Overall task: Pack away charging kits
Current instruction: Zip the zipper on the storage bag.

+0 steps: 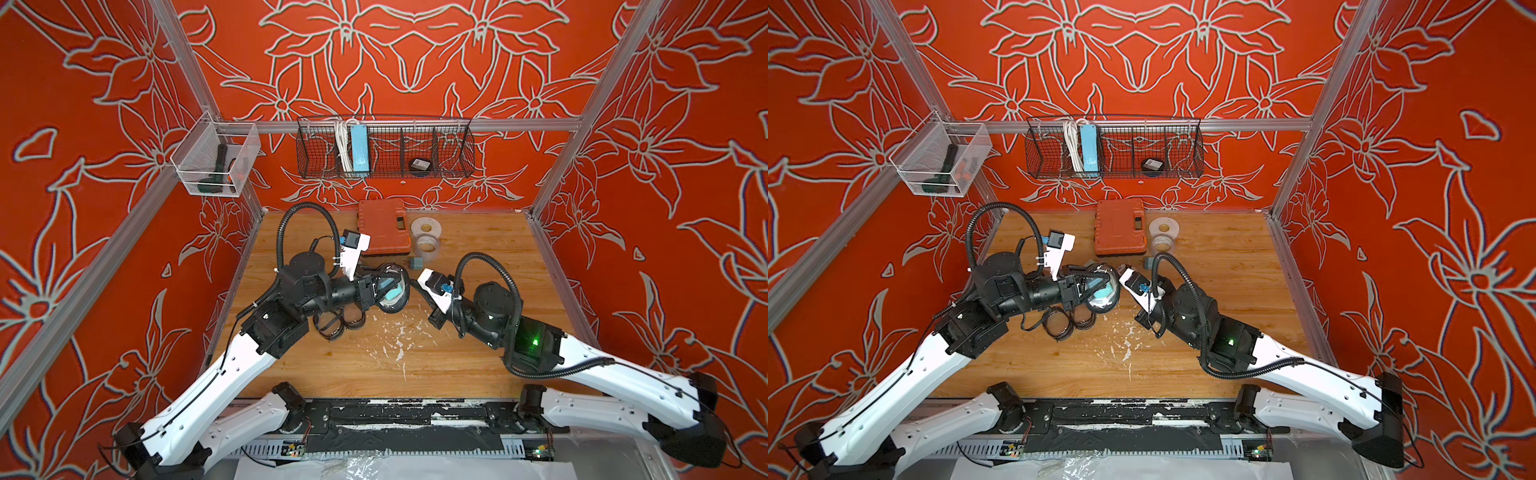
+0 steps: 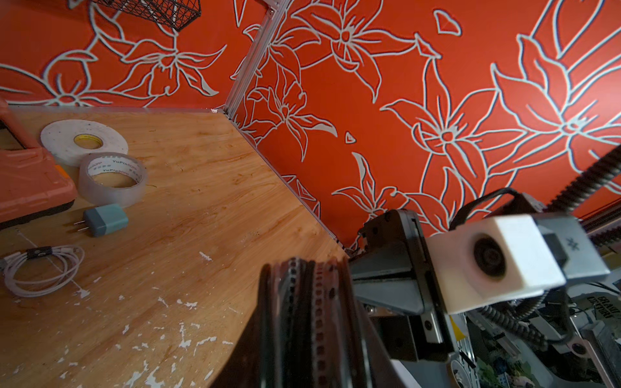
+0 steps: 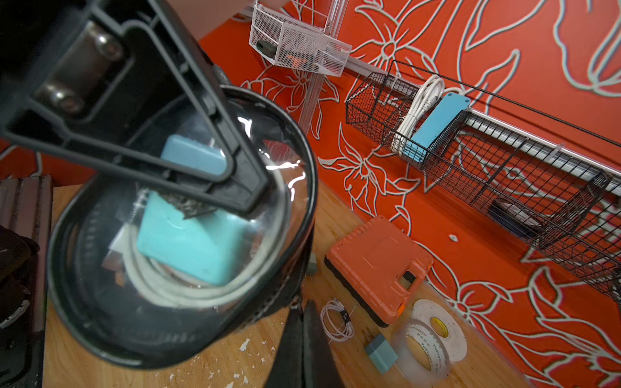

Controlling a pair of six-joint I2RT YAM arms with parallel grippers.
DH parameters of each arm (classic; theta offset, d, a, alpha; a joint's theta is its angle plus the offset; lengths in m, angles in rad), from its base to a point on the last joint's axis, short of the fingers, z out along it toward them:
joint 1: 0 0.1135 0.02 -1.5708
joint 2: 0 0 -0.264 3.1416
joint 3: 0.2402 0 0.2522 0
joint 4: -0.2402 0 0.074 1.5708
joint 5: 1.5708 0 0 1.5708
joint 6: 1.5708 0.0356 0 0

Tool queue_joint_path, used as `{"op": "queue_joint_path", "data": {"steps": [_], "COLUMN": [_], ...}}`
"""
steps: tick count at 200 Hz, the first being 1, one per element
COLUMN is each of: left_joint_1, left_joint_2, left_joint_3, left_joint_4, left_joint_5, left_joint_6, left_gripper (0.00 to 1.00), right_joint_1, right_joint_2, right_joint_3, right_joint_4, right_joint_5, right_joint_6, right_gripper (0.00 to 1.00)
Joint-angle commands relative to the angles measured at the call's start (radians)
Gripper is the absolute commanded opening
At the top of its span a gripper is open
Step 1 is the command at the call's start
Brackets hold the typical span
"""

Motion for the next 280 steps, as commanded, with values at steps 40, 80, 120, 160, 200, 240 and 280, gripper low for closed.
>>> {"op": "queue_joint_path", "data": {"steps": [40,80,120,160,200,240,280], "left_joint_1": [-0.081,-0.125,-0.130,-0.130,-0.130,-0.130,-0.125], "left_joint_2": [0.048,0.095,0.134,0.145,0.109,-0.044,-0.246], "left_joint_3": [0.018,0.034,0.052,0.052,0.037,-0.125,-0.478], "left_joint_4": [-0.234,-0.279,-0.265,-0.159,-0.010,0.298,0.742], "left_joint_5": [0.011,-0.029,-0.029,-0.003,-0.038,-0.229,-0.298], "left_joint_6": [0.101,0.125,0.113,0.063,0.021,-0.038,-0.050], "left_gripper": [0.00,0.00,0.00,0.13,0.62,0.89,0.92], "right_joint_1": [-0.067,-0.092,-0.094,-0.093,-0.092,-0.094,-0.093], "right_joint_2": [0.024,0.032,0.014,0.009,0.008,-0.003,-0.034], "right_joint_3": [0.068,0.082,0.069,0.037,0.029,0.066,0.062], "right_joint_4": [0.059,0.056,0.066,0.121,0.163,0.148,0.149], "right_joint_5": [0.101,0.086,0.025,-0.028,0.027,0.082,0.067], "right_joint_6": [0.011,0.020,0.087,0.160,0.200,0.248,0.288], "right_gripper": [0.00,0.00,0.00,0.00,0.00,0.00,0.00]}}
